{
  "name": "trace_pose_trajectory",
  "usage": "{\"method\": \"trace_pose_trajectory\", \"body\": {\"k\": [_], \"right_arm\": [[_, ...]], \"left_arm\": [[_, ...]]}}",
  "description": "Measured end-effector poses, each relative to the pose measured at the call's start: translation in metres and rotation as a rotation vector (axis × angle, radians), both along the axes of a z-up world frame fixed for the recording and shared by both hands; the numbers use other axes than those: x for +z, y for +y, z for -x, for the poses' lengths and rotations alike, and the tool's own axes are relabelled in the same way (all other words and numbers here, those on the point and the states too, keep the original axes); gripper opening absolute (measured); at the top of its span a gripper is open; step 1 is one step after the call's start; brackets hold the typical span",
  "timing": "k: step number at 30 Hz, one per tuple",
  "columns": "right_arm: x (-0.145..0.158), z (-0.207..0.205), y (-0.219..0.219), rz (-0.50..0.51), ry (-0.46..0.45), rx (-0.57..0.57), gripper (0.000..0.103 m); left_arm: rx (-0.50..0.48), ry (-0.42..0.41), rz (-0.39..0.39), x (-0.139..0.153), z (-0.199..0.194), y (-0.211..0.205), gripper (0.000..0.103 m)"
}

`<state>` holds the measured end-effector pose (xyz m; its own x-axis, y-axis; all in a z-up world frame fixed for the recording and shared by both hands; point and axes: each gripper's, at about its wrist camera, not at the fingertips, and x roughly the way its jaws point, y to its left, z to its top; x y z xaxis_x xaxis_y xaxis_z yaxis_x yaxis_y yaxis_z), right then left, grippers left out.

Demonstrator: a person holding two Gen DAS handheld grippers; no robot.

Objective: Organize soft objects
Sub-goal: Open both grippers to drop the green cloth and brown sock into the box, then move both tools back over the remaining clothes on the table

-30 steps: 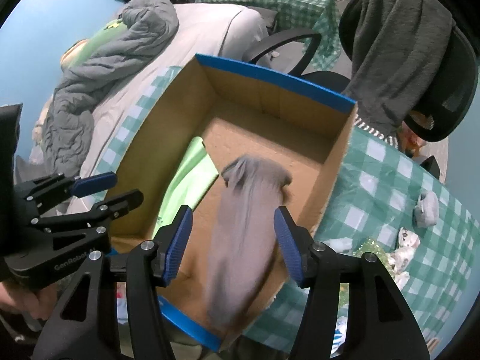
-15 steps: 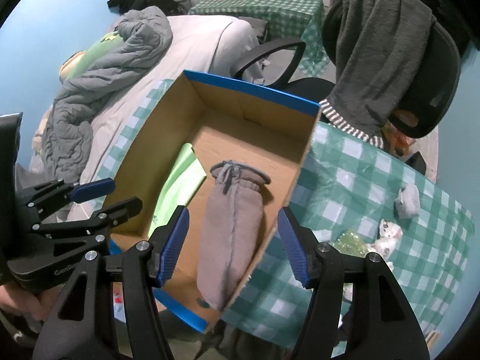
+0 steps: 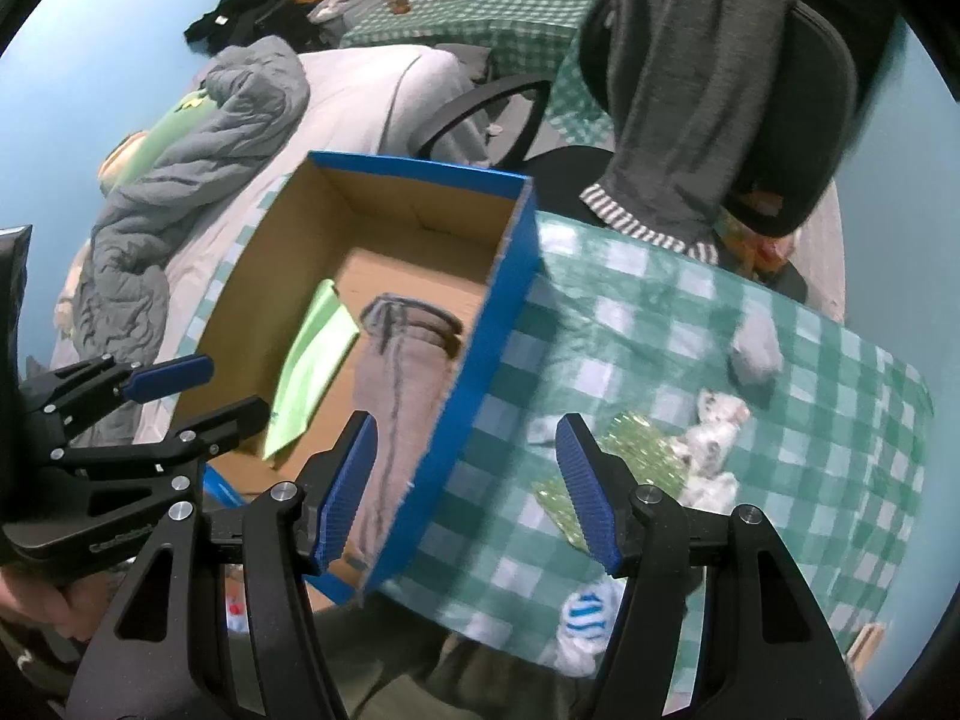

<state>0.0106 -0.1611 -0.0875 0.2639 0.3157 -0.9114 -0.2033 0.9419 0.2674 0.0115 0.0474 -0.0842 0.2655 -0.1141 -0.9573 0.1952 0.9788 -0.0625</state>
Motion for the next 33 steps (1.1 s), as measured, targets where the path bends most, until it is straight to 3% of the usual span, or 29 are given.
{"method": "trace_pose_trajectory", "body": {"k": [20,33], "right_arm": [[-0.022,0.048,-0.101,0.036,0.054,-0.216,0.063],[-0.045,0.079,-0.148,0.034,0.097,-0.304,0.063]], "left_arm": [[-0.182,0.040,-0.002,-0.015,0.004,-0.088,0.055],[-0.245,0.083,-0.011,-0.033,0.011,-0.124,0.055]]}}
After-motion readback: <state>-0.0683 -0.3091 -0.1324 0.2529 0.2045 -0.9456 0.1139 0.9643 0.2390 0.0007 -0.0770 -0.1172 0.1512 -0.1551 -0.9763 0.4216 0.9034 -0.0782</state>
